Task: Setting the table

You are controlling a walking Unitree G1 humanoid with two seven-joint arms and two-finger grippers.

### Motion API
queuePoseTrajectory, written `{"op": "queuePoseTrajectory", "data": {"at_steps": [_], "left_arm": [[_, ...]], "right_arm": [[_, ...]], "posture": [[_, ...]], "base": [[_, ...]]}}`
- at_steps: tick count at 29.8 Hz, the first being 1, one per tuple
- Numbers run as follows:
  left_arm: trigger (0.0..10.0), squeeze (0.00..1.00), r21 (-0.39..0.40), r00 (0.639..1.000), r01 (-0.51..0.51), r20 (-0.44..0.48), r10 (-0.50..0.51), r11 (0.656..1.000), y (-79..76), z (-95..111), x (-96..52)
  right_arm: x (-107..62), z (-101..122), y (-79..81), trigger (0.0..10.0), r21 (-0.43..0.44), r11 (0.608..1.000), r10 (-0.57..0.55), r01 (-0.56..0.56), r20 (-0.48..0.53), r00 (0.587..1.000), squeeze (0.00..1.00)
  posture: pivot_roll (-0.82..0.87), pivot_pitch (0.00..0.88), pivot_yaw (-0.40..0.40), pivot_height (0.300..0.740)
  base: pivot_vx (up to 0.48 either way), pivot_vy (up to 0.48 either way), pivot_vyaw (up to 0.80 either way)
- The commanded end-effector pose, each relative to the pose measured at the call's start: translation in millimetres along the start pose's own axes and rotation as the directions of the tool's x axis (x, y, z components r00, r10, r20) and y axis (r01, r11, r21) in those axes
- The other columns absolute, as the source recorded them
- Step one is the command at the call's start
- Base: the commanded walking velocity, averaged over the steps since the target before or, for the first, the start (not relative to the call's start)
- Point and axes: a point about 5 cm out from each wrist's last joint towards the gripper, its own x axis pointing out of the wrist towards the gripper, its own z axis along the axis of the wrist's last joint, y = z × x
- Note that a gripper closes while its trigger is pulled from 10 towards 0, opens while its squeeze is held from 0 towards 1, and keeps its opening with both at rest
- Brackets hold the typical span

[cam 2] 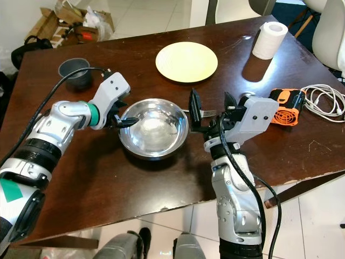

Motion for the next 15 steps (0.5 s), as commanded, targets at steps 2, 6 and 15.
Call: {"op": "queuePoseTrajectory", "data": {"at_steps": [2,6,15], "left_arm": [[9.9,0.00,-0.027,1.000,-0.011,-0.024,0.011,1.000,4.6,-4.0,-2.9],[6.6,0.00,-0.036,0.997,0.010,-0.078,-0.012,0.999,-0.9,-16.5,-0.9],[0.4,0.00,-0.042,0.987,0.028,-0.155,-0.034,0.999,-13.2,-40.2,2.9]], "right_arm": [[-1.1,-0.2,-0.5,10.0,-0.008,1.000,-0.005,0.005,0.004,1.000,0.00],[0.1,-0.6,0.8,10.0,-0.006,1.000,0.000,0.000,0.005,1.000,0.00],[-0.9,-1.0,0.8,10.0,-0.007,1.000,0.001,-0.001,0.003,1.000,0.00]], "posture": [[0.01,0.038,0.162,0.740],[0.01,0.028,0.165,0.740],[0.00,0.026,0.160,0.740]], "base": [[0.000,0.000,0.00],[0.000,0.000,0.00],[0.000,0.000,0.00]]}}
